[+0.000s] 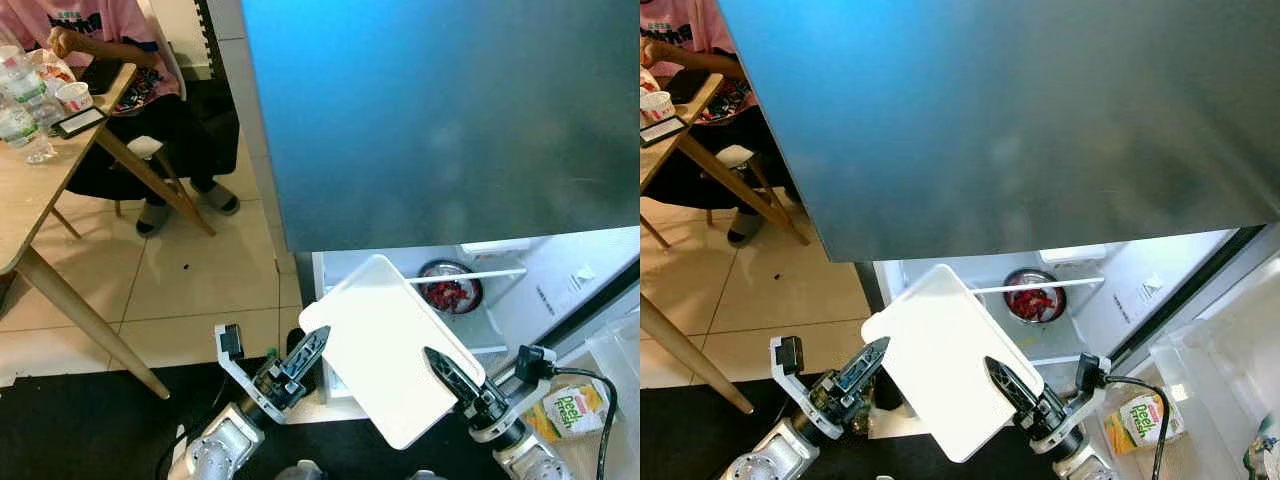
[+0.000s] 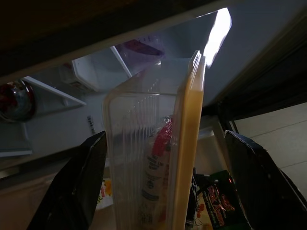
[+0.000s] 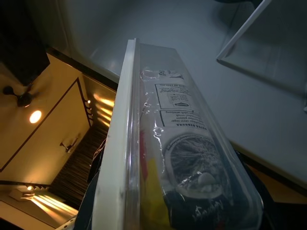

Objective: Restocking fridge

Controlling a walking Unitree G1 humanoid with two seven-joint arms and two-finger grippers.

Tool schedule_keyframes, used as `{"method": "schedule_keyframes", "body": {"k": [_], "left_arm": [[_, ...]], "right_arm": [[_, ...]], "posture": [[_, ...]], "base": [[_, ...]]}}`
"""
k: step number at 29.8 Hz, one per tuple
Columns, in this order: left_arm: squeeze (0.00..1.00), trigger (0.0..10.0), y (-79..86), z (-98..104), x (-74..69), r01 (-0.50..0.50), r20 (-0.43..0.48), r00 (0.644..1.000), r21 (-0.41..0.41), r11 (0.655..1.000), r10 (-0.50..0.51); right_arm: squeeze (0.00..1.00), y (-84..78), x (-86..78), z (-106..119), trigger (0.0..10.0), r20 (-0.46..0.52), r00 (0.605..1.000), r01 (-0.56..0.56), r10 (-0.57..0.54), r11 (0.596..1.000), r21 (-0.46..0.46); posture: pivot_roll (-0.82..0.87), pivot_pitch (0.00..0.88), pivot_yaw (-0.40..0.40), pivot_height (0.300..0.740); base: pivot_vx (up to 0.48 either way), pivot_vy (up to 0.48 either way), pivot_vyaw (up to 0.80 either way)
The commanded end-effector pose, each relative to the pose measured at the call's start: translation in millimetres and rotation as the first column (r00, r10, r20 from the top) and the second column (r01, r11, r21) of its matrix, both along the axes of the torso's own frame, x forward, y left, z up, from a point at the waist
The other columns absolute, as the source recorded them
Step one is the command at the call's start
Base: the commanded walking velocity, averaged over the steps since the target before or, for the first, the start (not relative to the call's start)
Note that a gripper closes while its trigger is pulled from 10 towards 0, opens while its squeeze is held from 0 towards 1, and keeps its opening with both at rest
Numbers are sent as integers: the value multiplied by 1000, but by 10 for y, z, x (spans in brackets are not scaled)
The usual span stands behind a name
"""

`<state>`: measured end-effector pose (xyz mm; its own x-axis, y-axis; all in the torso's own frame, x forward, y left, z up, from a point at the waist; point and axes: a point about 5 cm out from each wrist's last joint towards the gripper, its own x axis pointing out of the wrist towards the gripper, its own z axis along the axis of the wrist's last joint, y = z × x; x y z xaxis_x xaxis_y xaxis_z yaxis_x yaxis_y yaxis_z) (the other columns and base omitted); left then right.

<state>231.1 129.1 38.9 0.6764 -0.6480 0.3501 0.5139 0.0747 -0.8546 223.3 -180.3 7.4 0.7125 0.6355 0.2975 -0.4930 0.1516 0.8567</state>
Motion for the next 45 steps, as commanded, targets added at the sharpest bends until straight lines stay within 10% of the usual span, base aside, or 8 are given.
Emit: {"method": "schedule_keyframes", "body": {"k": [1,21,45], "left_arm": [[0,10000,137,144,-8,-14,137,990,-43,999,20],[0,10000,102,223,-11,29,196,980,-36,999,-21],[0,10000,91,181,-38,38,188,982,-3,999,-37]], "right_arm": [[0,-480,-43,6,0,-42,970,236,-238,970,-56],[0,-627,-53,304,0,73,981,165,-181,968,187],[0,-807,48,404,0,74,952,279,-298,940,195]], "posture": [[-27,139,38,740],[-34,134,39,740],[-34,136,39,740]], "base": [[0,0,0],[0,0,0],[0,0,0]]}}
